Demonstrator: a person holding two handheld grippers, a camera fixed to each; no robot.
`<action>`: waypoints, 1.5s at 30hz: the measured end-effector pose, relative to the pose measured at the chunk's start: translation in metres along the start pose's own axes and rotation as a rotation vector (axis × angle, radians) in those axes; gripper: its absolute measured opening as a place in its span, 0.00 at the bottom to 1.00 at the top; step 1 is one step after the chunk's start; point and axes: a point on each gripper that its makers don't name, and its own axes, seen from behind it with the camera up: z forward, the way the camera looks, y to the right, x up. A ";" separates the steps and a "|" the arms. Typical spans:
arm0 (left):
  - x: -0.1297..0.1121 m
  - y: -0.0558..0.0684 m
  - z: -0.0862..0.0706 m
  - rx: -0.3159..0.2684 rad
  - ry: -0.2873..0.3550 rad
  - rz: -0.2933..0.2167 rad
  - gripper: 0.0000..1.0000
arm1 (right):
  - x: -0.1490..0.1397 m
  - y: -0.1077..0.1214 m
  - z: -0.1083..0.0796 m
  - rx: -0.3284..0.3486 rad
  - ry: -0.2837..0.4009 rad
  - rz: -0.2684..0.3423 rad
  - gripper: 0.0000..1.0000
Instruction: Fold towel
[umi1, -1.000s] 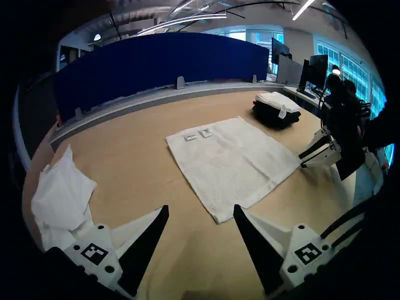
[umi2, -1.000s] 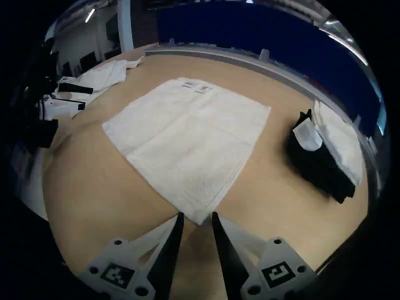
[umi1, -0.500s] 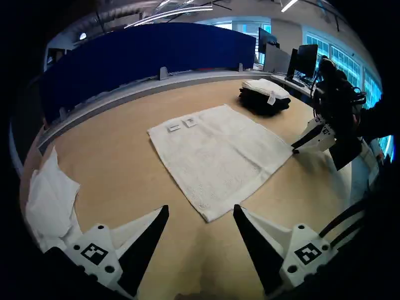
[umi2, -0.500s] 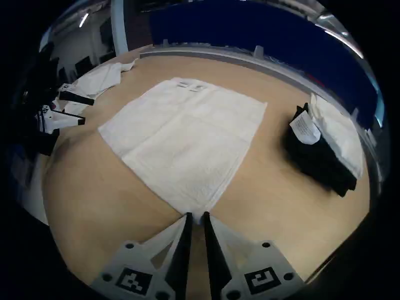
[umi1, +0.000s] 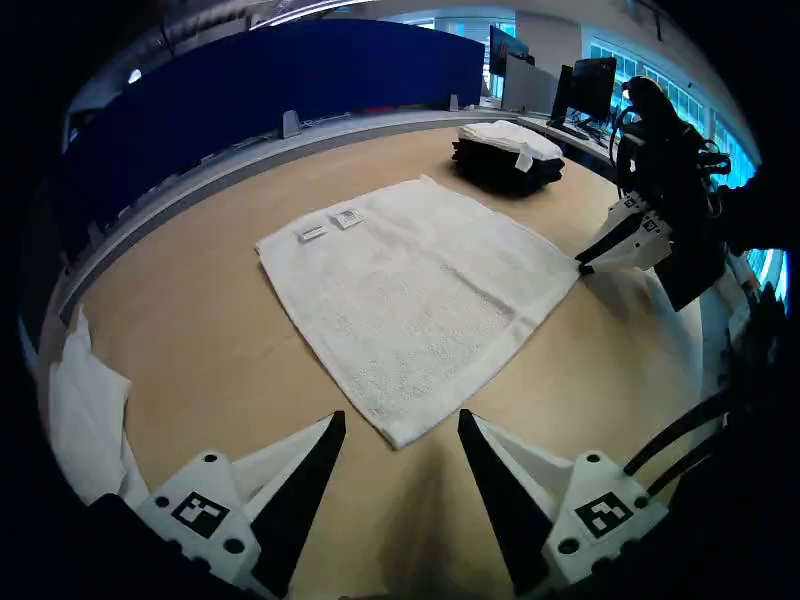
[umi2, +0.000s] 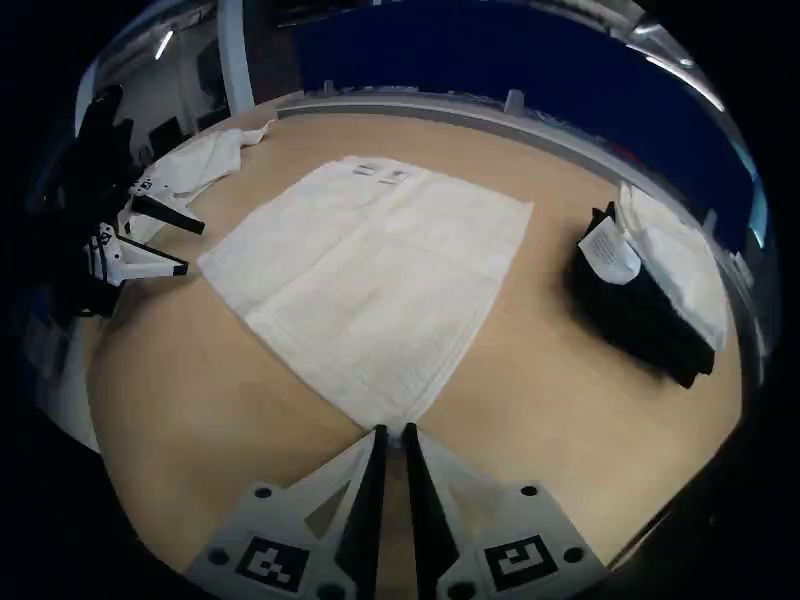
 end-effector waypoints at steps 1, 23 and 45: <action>-0.001 0.000 0.001 -0.003 -0.006 -0.002 0.79 | 0.000 0.000 0.000 0.000 0.000 -0.001 0.14; -0.014 -0.003 0.012 0.005 -0.056 -0.054 0.25 | 0.001 0.001 0.000 0.002 0.005 -0.007 0.14; -0.011 0.002 0.013 -0.003 -0.051 -0.064 0.11 | 0.006 0.005 -0.002 -0.013 0.006 0.018 0.10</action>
